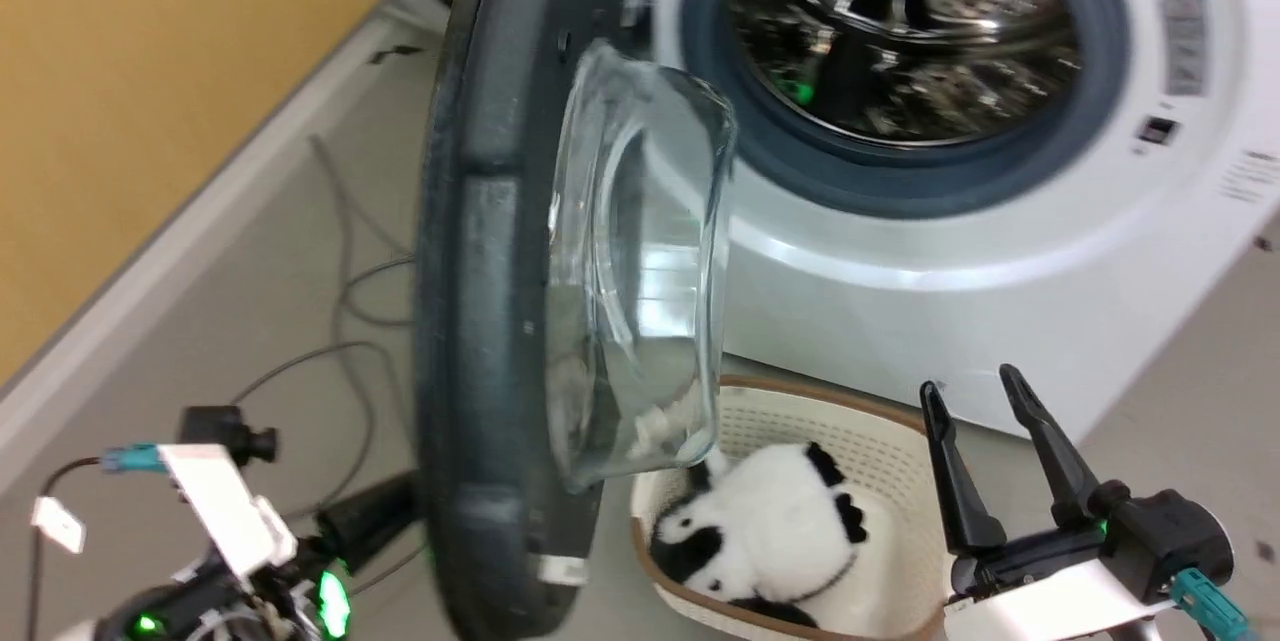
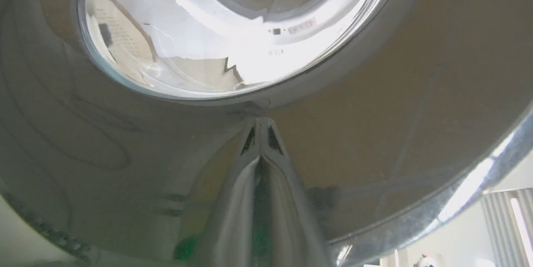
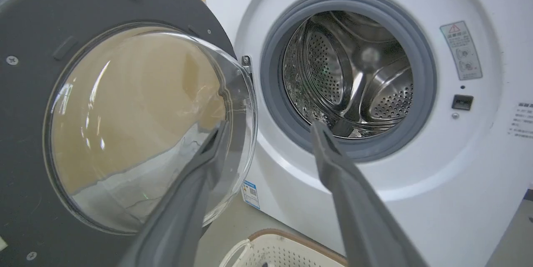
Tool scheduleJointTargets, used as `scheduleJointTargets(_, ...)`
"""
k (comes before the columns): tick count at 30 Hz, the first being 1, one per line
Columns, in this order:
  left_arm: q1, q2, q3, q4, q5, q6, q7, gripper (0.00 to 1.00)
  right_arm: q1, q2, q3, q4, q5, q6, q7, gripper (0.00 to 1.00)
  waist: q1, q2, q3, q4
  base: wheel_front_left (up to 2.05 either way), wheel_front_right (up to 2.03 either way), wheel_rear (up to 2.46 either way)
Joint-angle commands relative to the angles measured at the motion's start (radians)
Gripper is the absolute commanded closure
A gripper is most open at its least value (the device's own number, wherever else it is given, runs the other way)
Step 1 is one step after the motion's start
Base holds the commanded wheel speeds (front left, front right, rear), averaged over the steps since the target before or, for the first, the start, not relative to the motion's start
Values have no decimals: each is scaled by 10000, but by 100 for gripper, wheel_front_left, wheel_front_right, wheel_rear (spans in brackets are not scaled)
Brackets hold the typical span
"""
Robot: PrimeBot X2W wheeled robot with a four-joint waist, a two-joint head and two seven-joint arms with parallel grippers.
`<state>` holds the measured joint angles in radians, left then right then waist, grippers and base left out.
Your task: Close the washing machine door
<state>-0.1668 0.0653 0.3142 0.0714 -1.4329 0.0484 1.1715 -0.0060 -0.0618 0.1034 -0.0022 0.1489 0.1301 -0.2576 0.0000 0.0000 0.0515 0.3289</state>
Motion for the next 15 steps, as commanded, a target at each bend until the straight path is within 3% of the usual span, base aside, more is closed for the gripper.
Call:
scheduleJointTargets(1, 237, -103, -269, -261, -190, 52, 57, 100, 8, 35, -4, -19, -58, 6, -42, 0, 0, 0, 99, -554, 0, 0, 0)
scheduleJointTargets(8, 897, -146, -2096, -864, -1166, -5, -837, 100, -113, 19, -96, -18, -115, 6, -42, 0, 0, 0, 377, -2095, 0, 0, 0)
scheduleJointTargets(15, 633, -149, -3472, -345, -1493, -620, -2472, 100, -221, 30, -226, -97, -124, 6, -42, 0, 0, 0, 800, -3878, 0, 0, 0)
